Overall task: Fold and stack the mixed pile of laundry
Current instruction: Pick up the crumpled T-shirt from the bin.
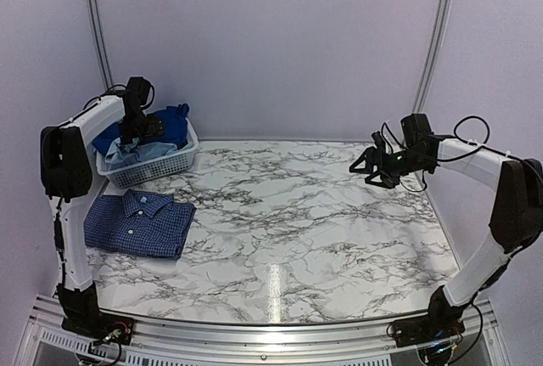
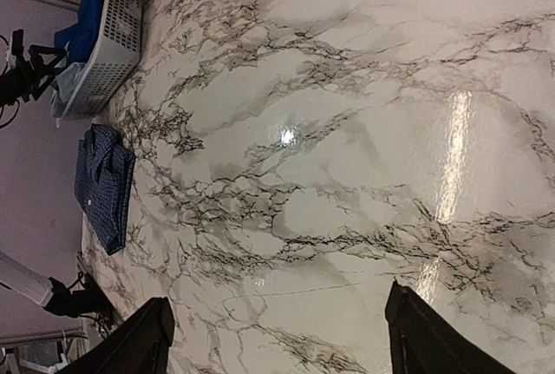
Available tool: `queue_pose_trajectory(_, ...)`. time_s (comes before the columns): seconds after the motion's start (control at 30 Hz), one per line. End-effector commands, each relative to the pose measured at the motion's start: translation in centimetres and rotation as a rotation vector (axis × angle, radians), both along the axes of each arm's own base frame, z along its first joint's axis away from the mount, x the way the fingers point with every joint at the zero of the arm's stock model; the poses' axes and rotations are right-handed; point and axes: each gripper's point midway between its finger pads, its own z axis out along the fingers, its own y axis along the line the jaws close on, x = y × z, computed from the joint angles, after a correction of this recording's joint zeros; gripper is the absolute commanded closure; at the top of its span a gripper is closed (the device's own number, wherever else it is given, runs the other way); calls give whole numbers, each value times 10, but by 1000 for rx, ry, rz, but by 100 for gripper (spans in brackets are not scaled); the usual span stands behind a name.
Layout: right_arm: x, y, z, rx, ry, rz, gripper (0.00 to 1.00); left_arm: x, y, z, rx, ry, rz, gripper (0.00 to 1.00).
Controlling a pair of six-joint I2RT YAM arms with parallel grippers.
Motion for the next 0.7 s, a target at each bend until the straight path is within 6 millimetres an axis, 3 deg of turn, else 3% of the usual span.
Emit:
queue_pose_trajectory(0.0, 4, 2, 10, 12, -27, -9, 20, -17, 31, 53, 78, -84, 81, 1)
queue_pose_trajectory(0.13, 7, 3, 9, 11, -27, -1, 20, -35, 70, 44, 94, -38, 204, 1)
queue_pose_trajectory(0.17, 8, 3, 10, 10, -29, 0, 20, -37, 71, 39, 88, -25, 209, 1)
queue_pose_trajectory(0.2, 8, 3, 9, 10, -30, -1, 20, -41, 87, 33, 80, -10, 239, 1)
queue_pose_trajectory(0.4, 6, 2, 10, 7, -30, -5, 20, -52, 89, -5, 61, 82, 249, 1)
queue_pose_trajectory(0.47, 6, 2, 11, 6, -31, -4, 20, -55, 90, -17, 63, 111, 253, 6)
queue_pose_trajectory(0.53, 5, 2, 11, 6, -32, 0, 20, -57, 88, -23, 44, 124, 247, 25)
queue_pose_trajectory(0.6, 4, 2, 12, 5, -37, 3, 19, -55, 82, -20, 12, 114, 235, 56)
queue_pose_trajectory(0.67, 5, 2, 14, 4, -43, 5, 20, -52, 77, -6, -19, 76, 220, 81)
